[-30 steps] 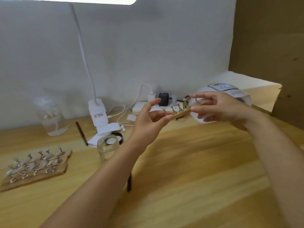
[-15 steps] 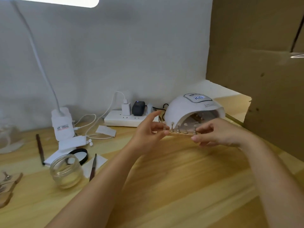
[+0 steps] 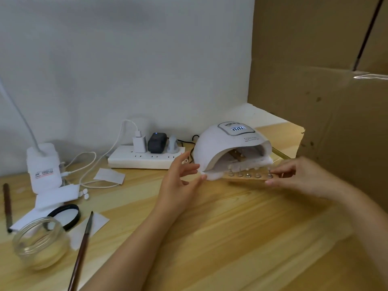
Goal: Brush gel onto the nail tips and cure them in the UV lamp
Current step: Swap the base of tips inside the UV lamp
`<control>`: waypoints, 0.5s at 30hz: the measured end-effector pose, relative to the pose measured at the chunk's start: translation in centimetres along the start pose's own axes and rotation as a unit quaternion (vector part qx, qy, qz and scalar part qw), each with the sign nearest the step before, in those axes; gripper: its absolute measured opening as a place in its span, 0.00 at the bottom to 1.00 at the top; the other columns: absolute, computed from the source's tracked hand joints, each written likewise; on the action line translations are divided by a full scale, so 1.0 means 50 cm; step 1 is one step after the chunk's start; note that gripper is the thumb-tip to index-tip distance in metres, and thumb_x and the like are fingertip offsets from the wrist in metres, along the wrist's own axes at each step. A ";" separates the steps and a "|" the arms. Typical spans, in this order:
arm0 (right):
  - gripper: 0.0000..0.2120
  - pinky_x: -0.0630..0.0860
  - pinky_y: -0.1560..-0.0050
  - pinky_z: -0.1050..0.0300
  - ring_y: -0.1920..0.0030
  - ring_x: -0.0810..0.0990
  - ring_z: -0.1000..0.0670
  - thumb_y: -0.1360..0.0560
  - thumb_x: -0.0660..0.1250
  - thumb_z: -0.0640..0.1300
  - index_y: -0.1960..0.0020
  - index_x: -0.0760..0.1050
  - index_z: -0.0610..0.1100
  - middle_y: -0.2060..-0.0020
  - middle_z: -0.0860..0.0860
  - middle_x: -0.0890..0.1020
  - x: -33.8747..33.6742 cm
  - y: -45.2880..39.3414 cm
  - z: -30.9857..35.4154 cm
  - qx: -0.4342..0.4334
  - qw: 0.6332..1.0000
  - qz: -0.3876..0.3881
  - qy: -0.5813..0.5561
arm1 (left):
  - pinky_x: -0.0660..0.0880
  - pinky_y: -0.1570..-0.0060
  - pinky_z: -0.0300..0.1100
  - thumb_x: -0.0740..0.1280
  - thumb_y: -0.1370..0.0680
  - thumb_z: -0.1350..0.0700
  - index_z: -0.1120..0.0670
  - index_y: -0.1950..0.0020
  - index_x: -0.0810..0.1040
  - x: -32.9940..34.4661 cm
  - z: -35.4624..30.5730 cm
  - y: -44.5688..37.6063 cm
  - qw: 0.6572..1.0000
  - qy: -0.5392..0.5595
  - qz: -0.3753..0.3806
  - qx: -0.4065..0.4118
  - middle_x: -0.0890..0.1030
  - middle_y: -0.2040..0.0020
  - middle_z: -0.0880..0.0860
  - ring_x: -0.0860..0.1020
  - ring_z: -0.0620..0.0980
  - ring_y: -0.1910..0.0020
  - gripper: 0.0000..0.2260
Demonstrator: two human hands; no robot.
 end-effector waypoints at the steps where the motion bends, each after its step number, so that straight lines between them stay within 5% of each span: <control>1: 0.08 0.70 0.57 0.69 0.58 0.77 0.51 0.36 0.76 0.44 0.57 0.81 0.49 0.57 0.48 0.81 -0.007 0.000 -0.010 -0.001 1.000 -0.014 -0.003 | 0.70 0.59 0.23 0.70 0.27 0.59 0.50 0.32 0.66 0.001 0.003 -0.001 1.000 -0.001 0.000 -0.005 0.78 0.48 0.46 0.74 0.33 0.51 0.26; 3: 0.09 0.67 0.65 0.74 0.62 0.74 0.55 0.34 0.75 0.42 0.55 0.82 0.43 0.58 0.49 0.80 -0.020 -0.003 -0.028 0.007 0.999 -0.053 -0.012 | 0.69 0.59 0.22 0.69 0.26 0.59 0.50 0.33 0.67 0.005 0.005 -0.002 1.000 -0.001 0.005 -0.011 0.77 0.47 0.45 0.73 0.33 0.50 0.23; 8: 0.14 0.66 0.65 0.63 0.64 0.72 0.54 0.32 0.75 0.45 0.49 0.81 0.40 0.61 0.48 0.79 -0.006 -0.027 -0.039 0.029 0.990 -0.135 -0.016 | 0.68 0.53 0.22 0.67 0.25 0.56 0.47 0.35 0.68 0.021 0.006 0.004 0.999 -0.032 0.041 -0.003 0.74 0.46 0.39 0.70 0.28 0.48 0.19; 15: 0.11 0.64 0.70 0.60 0.67 0.75 0.52 0.32 0.73 0.53 0.67 0.78 0.47 0.71 0.52 0.77 0.047 -0.065 0.010 0.024 0.982 -0.180 0.050 | 0.67 0.48 0.25 0.66 0.24 0.55 0.40 0.39 0.67 0.031 0.010 0.007 0.997 -0.048 0.065 0.006 0.73 0.45 0.35 0.70 0.30 0.43 0.18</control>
Point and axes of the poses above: each hand's wrist, its own y-axis away from the middle knuckle, its own x-axis out of the palm, z = x × y, the point moved 10 cm from there along -y, towards the middle knuckle
